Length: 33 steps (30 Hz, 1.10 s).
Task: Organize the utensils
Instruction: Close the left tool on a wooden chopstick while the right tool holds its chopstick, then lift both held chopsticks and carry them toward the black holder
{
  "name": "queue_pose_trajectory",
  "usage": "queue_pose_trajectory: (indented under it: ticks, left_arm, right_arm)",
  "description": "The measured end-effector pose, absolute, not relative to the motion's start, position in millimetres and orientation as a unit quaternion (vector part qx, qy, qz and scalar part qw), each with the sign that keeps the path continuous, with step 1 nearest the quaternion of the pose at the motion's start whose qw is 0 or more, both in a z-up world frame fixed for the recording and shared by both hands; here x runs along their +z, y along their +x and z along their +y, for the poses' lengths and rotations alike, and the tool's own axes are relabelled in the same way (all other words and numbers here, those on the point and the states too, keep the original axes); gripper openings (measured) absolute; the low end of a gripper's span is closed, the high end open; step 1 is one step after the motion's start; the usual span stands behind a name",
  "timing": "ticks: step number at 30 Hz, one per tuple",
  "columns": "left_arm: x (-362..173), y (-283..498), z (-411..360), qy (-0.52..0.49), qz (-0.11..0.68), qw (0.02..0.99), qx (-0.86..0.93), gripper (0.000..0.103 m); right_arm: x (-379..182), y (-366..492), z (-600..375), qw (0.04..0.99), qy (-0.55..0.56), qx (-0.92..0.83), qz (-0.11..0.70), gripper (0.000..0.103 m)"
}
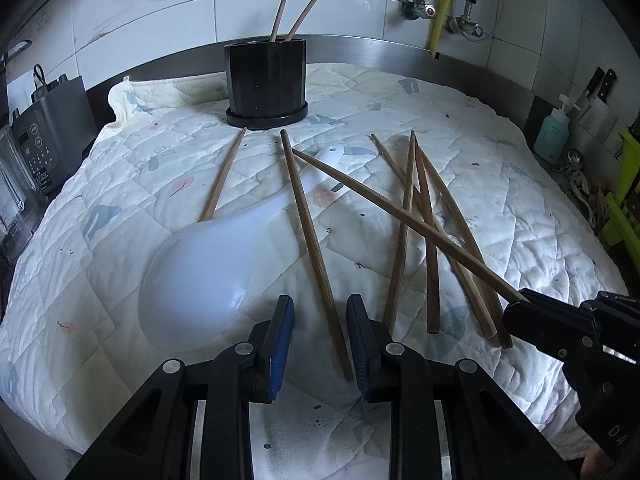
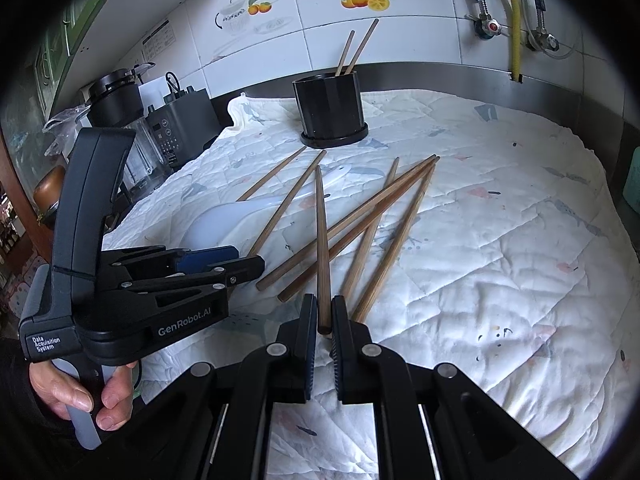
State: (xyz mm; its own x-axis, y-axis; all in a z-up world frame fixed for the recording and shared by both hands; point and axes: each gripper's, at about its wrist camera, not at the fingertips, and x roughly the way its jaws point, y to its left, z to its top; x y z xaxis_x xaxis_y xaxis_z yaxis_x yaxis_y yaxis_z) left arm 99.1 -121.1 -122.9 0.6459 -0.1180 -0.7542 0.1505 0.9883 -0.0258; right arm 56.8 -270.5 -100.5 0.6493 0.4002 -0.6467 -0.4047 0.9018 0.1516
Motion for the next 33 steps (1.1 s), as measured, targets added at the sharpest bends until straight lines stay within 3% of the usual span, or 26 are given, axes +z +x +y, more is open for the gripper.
queue_pose_trajectory:
  ticks: [5, 9, 19, 28, 29, 31, 32, 33]
  left_arm:
    - [-123.4, 96.2, -118.8, 0.028, 0.407, 0.909, -0.080, 0.010]
    - [-114.8, 94.0, -107.2, 0.015, 0.402, 0.911, -0.088, 0.004]
    - [-60.2, 81.5, -82.7, 0.024, 0.348, 0.930, -0.118, 0.004]
    - [-77.5, 81.3, -86.7, 0.000, 0.403, 0.902, -0.155, 0.006]
    - [-81.2, 81.8, -89.7, 0.000, 0.409, 0.899, -0.155, 0.010]
    - [-90.8, 84.8, -95.2, -0.002, 0.419, 0.895, -0.155, 0.031]
    - [-94.6, 86.2, -96.4, -0.004, 0.420, 0.895, -0.150, 0.050]
    - [-98.5, 88.1, -97.6, -0.006, 0.420, 0.896, -0.146, 0.055]
  right_arm:
    - [-99.2, 54.8, -270.6, 0.909, -0.002, 0.219, 0.354, 0.010]
    - [-96.7, 53.1, -269.6, 0.910, -0.004, 0.219, 0.351, 0.010]
    - [-71.1, 52.1, -266.0, 0.922, -0.018, 0.215, 0.320, 0.010]
    - [-66.8, 56.3, -263.4, 0.926, -0.019, 0.211, 0.312, 0.010]
    - [-68.5, 56.5, -263.5, 0.925, -0.019, 0.211, 0.314, 0.010]
    - [-71.2, 56.8, -263.6, 0.924, -0.018, 0.212, 0.319, 0.010]
    - [-72.0, 56.6, -264.2, 0.923, -0.018, 0.212, 0.320, 0.010]
    - [-72.6, 56.5, -264.6, 0.923, -0.018, 0.212, 0.320, 0.010]
